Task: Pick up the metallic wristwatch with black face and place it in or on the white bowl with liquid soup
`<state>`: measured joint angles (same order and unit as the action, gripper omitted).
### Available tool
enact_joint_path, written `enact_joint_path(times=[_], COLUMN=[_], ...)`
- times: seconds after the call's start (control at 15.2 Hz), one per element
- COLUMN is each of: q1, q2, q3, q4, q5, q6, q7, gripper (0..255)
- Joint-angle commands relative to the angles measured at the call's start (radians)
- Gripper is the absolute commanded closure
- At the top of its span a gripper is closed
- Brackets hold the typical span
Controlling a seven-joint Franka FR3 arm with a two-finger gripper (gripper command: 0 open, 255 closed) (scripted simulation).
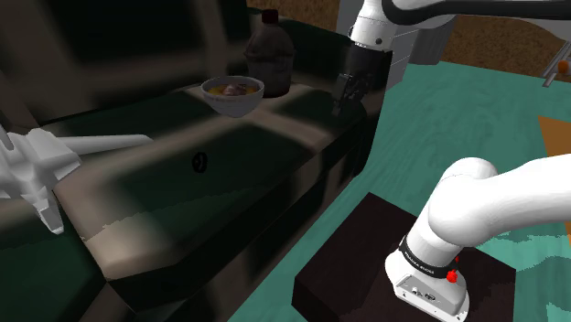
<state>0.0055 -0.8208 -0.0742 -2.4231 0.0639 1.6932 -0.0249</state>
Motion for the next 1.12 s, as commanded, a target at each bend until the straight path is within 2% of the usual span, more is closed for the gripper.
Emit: enact_joint_path(times=[0.0, 0.59, 1.06], q1=[0.0, 0.056, 0.063], q2=[0.0, 0.17, 0.365], q3=[0.0, 0.24, 0.423], q4=[0.0, 0.107, 0.259], q5=[0.0, 0.028, -0.023], q6=[0.0, 0.096, 0.141], q7=[0.0, 0.213, 0.393], gripper=[0, 0, 0])
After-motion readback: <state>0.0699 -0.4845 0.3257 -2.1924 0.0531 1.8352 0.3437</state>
